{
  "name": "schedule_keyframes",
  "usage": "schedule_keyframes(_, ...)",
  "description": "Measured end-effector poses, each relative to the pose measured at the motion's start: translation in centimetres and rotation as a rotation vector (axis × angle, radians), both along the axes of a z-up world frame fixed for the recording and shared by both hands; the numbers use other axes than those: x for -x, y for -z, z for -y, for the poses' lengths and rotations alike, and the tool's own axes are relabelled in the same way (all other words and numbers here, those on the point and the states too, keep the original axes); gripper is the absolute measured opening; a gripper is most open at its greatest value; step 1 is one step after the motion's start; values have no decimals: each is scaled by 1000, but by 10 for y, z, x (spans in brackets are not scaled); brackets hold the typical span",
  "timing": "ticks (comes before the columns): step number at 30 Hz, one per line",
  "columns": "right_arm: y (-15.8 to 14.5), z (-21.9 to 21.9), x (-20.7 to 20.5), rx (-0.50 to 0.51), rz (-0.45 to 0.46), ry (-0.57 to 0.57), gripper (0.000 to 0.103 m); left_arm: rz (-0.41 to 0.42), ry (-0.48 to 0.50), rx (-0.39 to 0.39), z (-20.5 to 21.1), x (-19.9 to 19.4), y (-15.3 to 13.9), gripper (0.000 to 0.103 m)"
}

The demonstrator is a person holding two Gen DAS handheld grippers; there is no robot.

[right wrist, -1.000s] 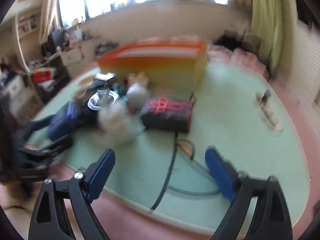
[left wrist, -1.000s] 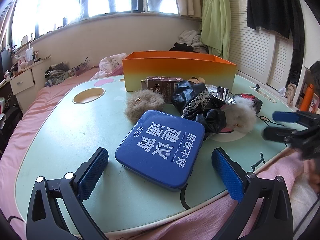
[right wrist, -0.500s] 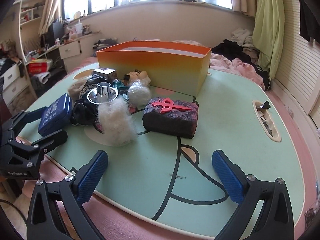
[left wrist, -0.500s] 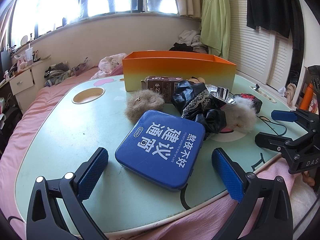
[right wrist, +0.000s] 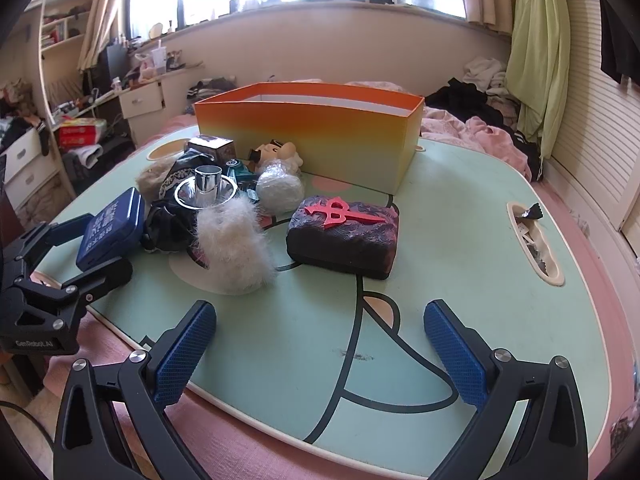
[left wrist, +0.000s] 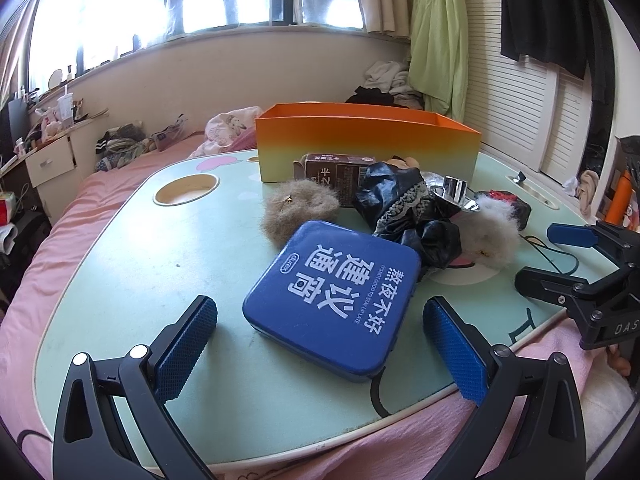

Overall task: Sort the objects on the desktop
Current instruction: 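Move the open left gripper down around the blue printed tin, then grasp and lift the blue printed tin with the left gripper while the right gripper grasps the red-black pouch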

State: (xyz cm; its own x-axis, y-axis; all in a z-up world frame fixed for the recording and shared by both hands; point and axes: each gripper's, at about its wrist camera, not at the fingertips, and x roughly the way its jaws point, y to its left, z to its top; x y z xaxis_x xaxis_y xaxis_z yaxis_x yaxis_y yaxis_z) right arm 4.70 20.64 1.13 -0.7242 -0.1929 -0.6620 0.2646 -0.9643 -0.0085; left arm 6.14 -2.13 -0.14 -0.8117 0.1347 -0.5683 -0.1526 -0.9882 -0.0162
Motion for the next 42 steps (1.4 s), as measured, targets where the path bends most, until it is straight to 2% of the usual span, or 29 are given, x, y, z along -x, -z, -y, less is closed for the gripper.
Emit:
schedule_keyframes(2, 0, 1, 1, 1, -1, -2, 103, -16, 22, -8, -1, -3, -4, 102)
schedule_keyframes(3, 0, 0, 1, 2, -1, -3, 103, -30, 32, -2, -2, -4, -6, 99)
schedule_keyframes(5, 0, 1, 1, 2, -2, -3, 103, -51, 37, 26, -6, -4, -9, 81)
schedule_keyframes(6, 0, 0, 1, 2, -2, -3, 103, -52, 32, 39, -8, -3, -9, 77)
schedule_keyframes(11, 0, -2, 0, 20, -14, 8, 103, -81, 31, 31, -8, -10, -8, 76)
schedule_keyframes(14, -4, -21, -2, 129, -37, 43, 103, -113, 18, 51, -11, -17, -9, 71)
schedule_keyframes(16, -5, -39, 2, 213, -41, 95, 103, -141, 5, 62, -12, -22, -11, 55)
schedule_keyframes(17, -6, -44, 4, 239, -42, 111, 103, -149, -1, 63, -12, -23, -12, 53)
schedule_keyframes(21, -12, -52, 19, 300, -35, 138, 102, -143, 2, 68, -12, -22, -12, 53)
schedule_keyframes(23, -18, -45, 29, 303, -36, 138, 102, -143, 8, 69, -12, -22, -13, 59)
schedule_keyframes(25, -18, -38, 34, 293, -30, 128, 102, -134, 13, 61, -10, -21, -12, 83)
schedule_keyframes(26, -19, -34, 37, 287, -28, 125, 102, -124, 8, 53, -8, -20, -11, 85)
schedule_keyframes(30, -18, -24, 48, 237, -13, 147, 101, -95, 5, -2, 2, -15, -10, 85)
schedule_keyframes(32, -14, -22, 55, 232, 9, 153, 88, -71, 5, -17, 5, -10, -7, 85)
schedule_keyframes(33, -10, -21, 56, 234, 30, 151, 75, -55, 4, -20, 5, -6, -6, 85)
schedule_keyframes(34, -8, -23, 58, 247, 43, 141, 68, -39, 3, -20, 5, -4, -4, 85)
schedule_keyframes(36, -9, -26, 55, 255, 26, 148, 63, -15, 6, -15, 4, 1, -2, 85)
schedule_keyframes(38, -9, -30, 52, 288, 18, 143, 63, -14, 4, -1, 1, 2, 0, 84)
schedule_keyframes(39, -8, -33, 50, 301, 14, 144, 63, -19, 5, -5, 1, 1, -1, 70)
schedule_keyframes(40, -8, -35, 49, 320, 9, 145, 63, -27, -2, -6, 2, -1, -1, 67)
schedule_keyframes(42, -7, -44, 44, 370, -4, 152, 63, -42, 1, -20, 4, -4, -3, 67)
